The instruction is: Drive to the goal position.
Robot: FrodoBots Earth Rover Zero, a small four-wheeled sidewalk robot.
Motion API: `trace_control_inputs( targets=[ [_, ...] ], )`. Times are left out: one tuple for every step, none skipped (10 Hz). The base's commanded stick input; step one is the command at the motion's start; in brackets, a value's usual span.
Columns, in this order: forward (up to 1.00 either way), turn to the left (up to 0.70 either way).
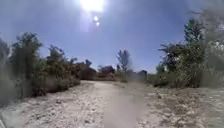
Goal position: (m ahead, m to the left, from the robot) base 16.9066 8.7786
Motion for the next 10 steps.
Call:
trace_control_inputs(
  targets=[
    [0.44, 0.02],
    [0.44, 0.02],
    [0.44, 0.02],
    [0.44, 0.02],
    [0.44, 0.02],
    [0.44, 0.02],
    [0.44, 0.02],
    [0.44, 0.02],
    [0.44, 0.02],
    [0.44, 0.02]
  ],
)
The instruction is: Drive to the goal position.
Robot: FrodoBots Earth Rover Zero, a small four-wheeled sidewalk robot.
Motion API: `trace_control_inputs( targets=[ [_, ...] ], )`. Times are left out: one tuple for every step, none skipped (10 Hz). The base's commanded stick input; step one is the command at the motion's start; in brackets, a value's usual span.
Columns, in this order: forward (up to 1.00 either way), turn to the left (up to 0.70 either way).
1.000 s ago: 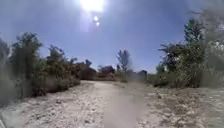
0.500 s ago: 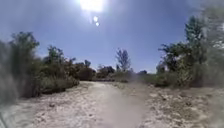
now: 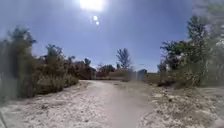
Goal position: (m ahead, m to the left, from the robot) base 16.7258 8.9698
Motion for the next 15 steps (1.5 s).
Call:
trace_control_inputs(
  targets=[
    [0.44, 0.02],
    [0.44, 0.02],
    [0.44, 0.02],
    [0.44, 0.02],
    [0.44, 0.02],
    [0.44, 0.02],
    [0.44, 0.02],
    [0.44, 0.02],
    [0.44, 0.02],
    [0.44, 0.02],
    [0.44, 0.02],
    [0.44, 0.02],
    [0.44, 0.02],
    [0.44, 0.02],
    [0.44, 0.02]
  ],
)
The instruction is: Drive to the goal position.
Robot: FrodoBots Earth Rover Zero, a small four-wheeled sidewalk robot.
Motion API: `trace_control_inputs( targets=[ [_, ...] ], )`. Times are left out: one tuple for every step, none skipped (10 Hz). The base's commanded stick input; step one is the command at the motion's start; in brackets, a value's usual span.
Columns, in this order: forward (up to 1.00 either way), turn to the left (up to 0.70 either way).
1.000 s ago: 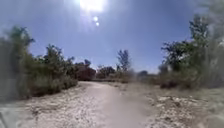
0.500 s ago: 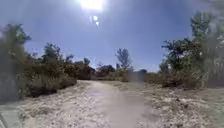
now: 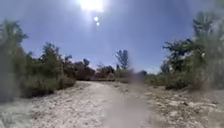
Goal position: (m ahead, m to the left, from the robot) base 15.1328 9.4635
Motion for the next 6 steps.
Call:
trace_control_inputs(
  targets=[
    [0.44, 0.02],
    [0.44, 0.02],
    [0.44, 0.02],
    [0.44, 0.02],
    [0.44, 0.02],
    [0.44, 0.03]
  ],
)
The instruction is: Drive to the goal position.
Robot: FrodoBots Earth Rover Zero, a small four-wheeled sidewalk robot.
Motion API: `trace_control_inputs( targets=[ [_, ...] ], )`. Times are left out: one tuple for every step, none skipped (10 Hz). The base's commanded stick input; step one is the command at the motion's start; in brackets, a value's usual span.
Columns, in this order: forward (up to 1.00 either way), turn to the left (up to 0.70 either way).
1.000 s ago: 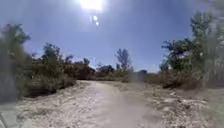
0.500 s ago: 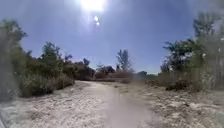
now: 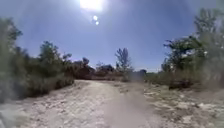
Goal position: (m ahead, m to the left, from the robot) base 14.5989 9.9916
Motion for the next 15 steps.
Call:
trace_control_inputs(
  targets=[
    [0.44, 0.08],
    [0.44, 0.20],
    [0.44, 0.27],
    [0.44, 0.27],
    [0.44, 0.02],
    [0.44, 0.02],
    [0.44, 0.02],
    [0.44, 0.02],
    [0.44, 0.02],
    [0.44, 0.02],
    [0.44, 0.02],
    [0.44, 0.02],
    [0.44, 0.02],
    [0.44, 0.02],
    [0.44, 0.02]
  ],
)
